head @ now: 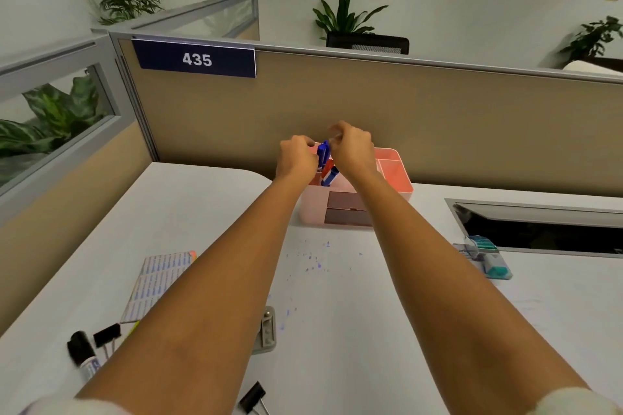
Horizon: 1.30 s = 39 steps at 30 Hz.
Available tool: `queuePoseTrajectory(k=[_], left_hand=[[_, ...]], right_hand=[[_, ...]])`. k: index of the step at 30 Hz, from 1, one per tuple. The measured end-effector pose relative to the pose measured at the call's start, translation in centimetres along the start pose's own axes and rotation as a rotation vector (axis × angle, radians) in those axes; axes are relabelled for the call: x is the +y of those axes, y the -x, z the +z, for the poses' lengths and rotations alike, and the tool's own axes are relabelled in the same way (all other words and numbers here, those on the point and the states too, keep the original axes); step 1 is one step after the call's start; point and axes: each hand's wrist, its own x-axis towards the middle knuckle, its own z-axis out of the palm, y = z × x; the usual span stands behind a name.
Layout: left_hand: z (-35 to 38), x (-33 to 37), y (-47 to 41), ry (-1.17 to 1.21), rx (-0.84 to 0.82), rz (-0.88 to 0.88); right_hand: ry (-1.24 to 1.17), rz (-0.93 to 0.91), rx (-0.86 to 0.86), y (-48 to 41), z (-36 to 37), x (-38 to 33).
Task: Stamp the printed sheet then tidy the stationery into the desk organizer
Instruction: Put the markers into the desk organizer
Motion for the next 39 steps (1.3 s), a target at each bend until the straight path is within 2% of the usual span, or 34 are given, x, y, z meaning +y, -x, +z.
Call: queuePoseTrajectory(k=[6, 14, 26, 29, 35, 39], left_hand=[[-2.5, -1.9, 3.1, 0.082, 0.149, -0.030], [-5.6, -6.6, 10.1, 0.067, 0.266, -0.092], [-12.3, -13.6, 18.8, -0.055, 0.338, -0.317], [-12.9, -15.1, 20.3, -0.120, 0.327, -0.384], [-13.3, -17.6, 22.0, -0.203, 0.302, -0.482], [-13.5, -18.0, 22.3, -0.186, 0.299, -0.569]], right_hand=[[-0.119, 0.022, 0.131, 2.9, -1.7, -0.5], [-0.224, 0.061, 0.161, 11.2, -2.4, -1.3], [-0.282, -0.001, -0.124, 25.2, 1.0, -3.3], [-0.206, -0.132, -0.272, 27.9, 2.0, -3.7], [0.031, -0.658, -0.733, 32.5, 2.4, -4.4], [0.233, -0.830, -0.896, 34.1, 2.4, -4.6]])
